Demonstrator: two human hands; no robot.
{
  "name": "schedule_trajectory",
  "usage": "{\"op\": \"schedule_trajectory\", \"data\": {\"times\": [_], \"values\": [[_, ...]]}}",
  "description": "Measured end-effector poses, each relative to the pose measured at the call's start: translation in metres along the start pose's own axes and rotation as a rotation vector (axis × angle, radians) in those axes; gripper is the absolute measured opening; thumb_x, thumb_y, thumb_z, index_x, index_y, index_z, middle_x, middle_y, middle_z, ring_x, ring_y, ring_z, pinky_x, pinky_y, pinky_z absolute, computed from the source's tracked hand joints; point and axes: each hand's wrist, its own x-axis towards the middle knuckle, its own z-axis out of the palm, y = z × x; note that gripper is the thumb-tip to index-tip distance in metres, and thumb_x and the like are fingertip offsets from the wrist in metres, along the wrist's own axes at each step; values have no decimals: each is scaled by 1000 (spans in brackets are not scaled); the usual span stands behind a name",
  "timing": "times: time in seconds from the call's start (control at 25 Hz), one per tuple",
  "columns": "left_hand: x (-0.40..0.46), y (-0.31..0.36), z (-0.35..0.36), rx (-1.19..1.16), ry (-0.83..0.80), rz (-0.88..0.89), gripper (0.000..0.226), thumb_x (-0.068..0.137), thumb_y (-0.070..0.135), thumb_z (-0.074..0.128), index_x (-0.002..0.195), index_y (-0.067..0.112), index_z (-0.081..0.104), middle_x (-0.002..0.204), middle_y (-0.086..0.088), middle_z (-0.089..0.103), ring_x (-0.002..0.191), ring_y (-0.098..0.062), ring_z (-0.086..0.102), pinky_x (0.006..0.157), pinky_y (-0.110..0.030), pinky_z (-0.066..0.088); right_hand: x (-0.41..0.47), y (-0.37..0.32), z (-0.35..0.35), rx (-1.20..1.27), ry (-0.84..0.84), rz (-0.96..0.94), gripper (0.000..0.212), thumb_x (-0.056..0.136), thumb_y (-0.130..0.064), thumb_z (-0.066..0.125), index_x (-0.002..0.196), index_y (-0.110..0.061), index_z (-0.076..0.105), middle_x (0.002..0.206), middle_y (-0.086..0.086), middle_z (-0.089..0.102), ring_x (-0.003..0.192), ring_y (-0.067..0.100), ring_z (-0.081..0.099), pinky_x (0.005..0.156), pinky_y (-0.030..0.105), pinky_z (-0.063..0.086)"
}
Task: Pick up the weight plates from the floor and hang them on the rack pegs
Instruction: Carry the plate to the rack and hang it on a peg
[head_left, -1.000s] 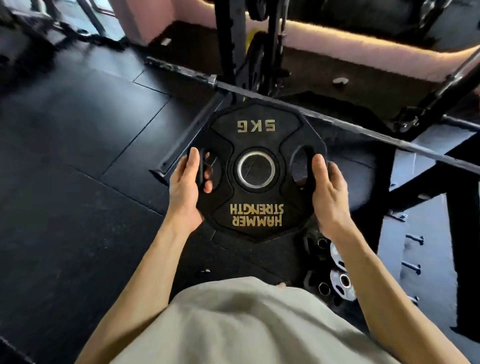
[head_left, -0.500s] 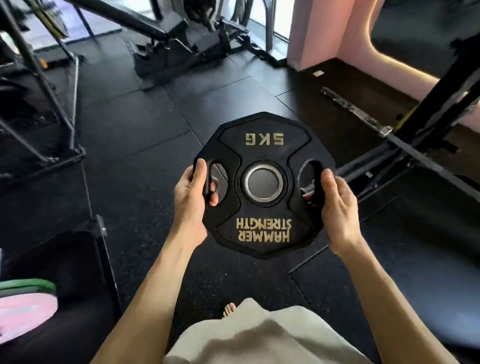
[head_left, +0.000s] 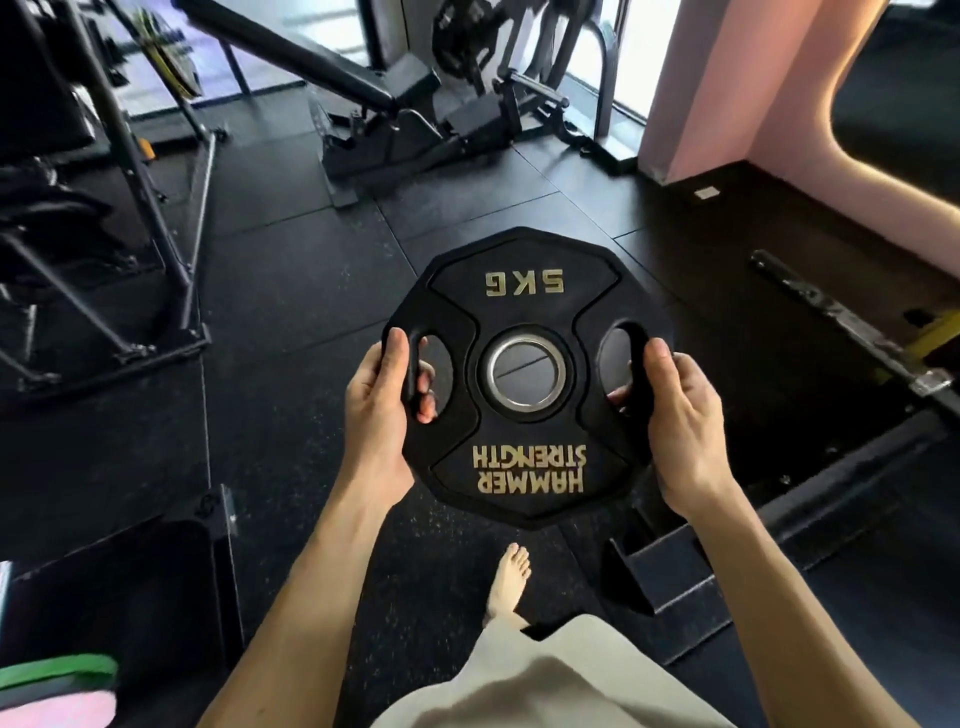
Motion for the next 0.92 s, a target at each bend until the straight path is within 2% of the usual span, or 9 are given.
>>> {"op": "schedule_trajectory", "data": {"times": [0.12,0.28,0.48,0.64,0.92], "values": [[79,18,14,-3,-9,6,29,99,40,51,100,12,55,63,3,50,48,-9,40,47,-20,32,75,-9,36,-1,6,0,35,98,-46,45,90,-14,56,63,0,68,58,12,63,57,31,52],[183,45,34,5,1,-8,30,98,40,52,102,11,56,64,3,51,49,-9,41,46,-18,34,172,-27,81,-1,26,2,37,98,-47,46,90,-13,57,64,1,68,60,16,63,62,36,51],[317,56,56,18,-49,-11,29,99,40,51,99,11,56,64,3,52,49,-10,41,47,-20,34,284,-33,129,-10,79,-13,38,99,-44,44,93,-8,54,60,-1,67,53,7,62,50,20,50],[445,67,77,29,-151,-32,28,97,42,53,96,14,57,64,3,53,51,-8,42,46,-18,35,383,-35,176,-20,196,-38,34,100,-44,43,88,-14,56,59,-5,68,53,3,61,52,16,48],[634,96,149,78,-361,-104,27,99,41,51,89,16,56,63,3,54,47,-8,43,43,-17,36,527,-53,222,18,413,-27,35,99,-46,45,83,-15,55,61,-4,68,57,4,59,61,23,47]]}}
